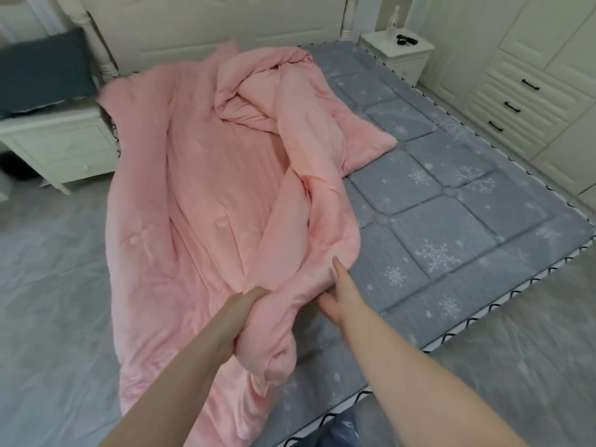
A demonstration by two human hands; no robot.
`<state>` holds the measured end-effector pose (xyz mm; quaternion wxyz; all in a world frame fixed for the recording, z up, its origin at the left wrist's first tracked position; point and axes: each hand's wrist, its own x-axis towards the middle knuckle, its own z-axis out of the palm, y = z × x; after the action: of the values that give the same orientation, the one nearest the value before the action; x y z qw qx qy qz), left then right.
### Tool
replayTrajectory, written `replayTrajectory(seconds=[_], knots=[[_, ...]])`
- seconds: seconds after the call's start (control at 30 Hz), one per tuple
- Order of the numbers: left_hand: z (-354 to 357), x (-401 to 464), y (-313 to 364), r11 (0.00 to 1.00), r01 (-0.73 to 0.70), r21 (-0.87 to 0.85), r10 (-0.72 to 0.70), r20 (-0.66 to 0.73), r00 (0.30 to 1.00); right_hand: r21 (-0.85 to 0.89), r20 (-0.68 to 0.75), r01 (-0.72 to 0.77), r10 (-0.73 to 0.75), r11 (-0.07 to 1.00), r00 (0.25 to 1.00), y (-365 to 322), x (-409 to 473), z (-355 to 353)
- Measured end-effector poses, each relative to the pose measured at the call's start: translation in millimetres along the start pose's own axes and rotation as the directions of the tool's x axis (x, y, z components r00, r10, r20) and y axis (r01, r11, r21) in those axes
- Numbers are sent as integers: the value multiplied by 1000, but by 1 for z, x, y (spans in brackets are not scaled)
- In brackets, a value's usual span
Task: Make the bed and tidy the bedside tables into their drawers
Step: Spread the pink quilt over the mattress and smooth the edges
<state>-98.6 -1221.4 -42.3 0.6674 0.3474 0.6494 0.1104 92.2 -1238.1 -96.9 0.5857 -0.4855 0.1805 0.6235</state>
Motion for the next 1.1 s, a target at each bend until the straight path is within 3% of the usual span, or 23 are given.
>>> replayTrajectory(seconds=[0.07, 0.17, 0.23, 0.3, 0.4, 0.47, 0.57, 0.73, 0.9, 1.0, 1.1], knots=[[-20, -3, 1, 1000, -8, 13, 7, 70, 998, 4, -35, 47, -47, 999, 998, -7, 11, 14], [-20, -1, 2, 990, -64, 124, 64, 2, 998, -16, -23, 122, -123, 992, 992, -18, 15, 24], [-1, -5, 4, 943, -124, 308, 167, -118, 979, 4, 29, 193, -193, 981, 981, -29, -11, 33], [20, -14, 7, 863, -269, 429, 374, -181, 910, 12, 79, 312, -312, 950, 947, -41, -38, 37], [57, -31, 11, 685, -565, 461, 596, 92, 798, -135, 109, 537, -526, 833, 844, -47, -74, 27], [84, -38, 14, 574, -625, 530, 591, 260, 764, -267, 126, 615, -605, 742, 786, -45, -93, 13], [119, -41, 16, 406, -638, 654, 654, 280, 703, -296, 142, 643, -633, 706, 761, -47, -116, -2], [149, -46, 23, 442, -672, 595, 706, 231, 669, -289, 150, 621, -606, 729, 781, -60, -120, -23], [167, -27, 29, 443, -605, 662, 644, 235, 728, -172, 121, 510, -496, 843, 860, -82, -108, -37], [190, -24, 35, 429, -536, 727, 611, 204, 765, -63, 121, 363, -354, 930, 927, -106, -83, -51], [214, -18, 35, 434, -416, 799, 545, 135, 828, -50, 109, 125, -119, 991, 987, -142, -55, -63]])
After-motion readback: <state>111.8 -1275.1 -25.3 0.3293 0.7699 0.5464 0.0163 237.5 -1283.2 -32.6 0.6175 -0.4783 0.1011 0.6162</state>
